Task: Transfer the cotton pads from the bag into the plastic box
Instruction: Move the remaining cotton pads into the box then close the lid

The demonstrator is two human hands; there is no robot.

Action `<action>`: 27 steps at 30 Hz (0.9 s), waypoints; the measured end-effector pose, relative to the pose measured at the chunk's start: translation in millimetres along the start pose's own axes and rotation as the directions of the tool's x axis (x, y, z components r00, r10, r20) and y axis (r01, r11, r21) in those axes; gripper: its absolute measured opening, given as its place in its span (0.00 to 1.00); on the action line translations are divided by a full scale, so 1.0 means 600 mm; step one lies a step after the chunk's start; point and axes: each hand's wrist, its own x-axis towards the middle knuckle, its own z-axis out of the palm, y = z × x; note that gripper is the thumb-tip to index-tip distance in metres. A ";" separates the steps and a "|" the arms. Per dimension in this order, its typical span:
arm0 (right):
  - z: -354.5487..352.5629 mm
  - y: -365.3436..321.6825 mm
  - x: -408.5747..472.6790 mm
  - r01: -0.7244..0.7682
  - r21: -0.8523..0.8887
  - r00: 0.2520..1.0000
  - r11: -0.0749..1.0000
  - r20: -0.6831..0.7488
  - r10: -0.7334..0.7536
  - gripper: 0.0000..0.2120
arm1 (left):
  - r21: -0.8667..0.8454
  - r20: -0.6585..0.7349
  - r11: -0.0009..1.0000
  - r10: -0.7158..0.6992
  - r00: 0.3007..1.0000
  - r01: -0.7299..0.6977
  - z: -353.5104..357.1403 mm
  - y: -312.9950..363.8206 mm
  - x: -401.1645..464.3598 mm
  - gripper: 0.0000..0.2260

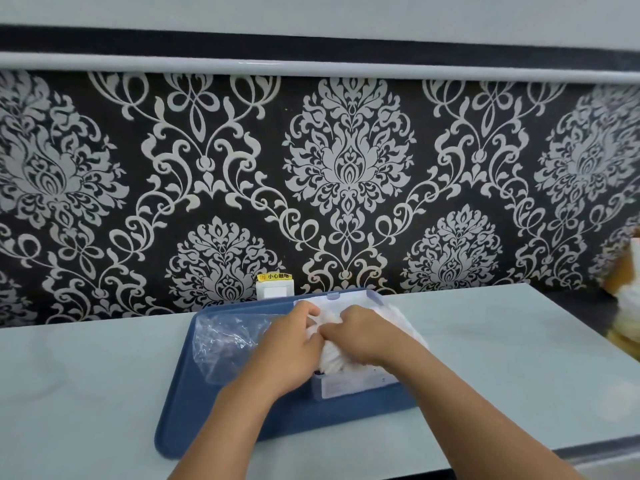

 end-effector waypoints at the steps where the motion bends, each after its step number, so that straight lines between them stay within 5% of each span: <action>1: 0.001 0.003 0.000 0.006 -0.070 1.000 0.998 -0.020 -0.007 0.18 | 0.055 0.005 0.998 0.028 1.000 -0.028 0.002 0.003 -0.002 0.13; 10: 0.050 0.007 0.007 0.028 -0.191 0.965 0.981 -0.250 -0.077 0.15 | 0.257 -0.042 0.963 0.092 0.995 -0.078 0.011 0.007 -0.004 0.17; 16: 0.024 0.025 0.016 -0.017 0.055 0.988 0.998 -0.153 0.025 0.16 | 0.172 -0.081 0.982 0.097 0.992 -0.082 0.010 0.009 0.001 0.16; 27: 0.015 0.013 0.009 0.010 0.051 0.997 0.999 -0.077 -0.006 0.23 | 0.242 -0.143 0.965 0.140 0.980 -0.102 0.012 -0.001 0.006 0.17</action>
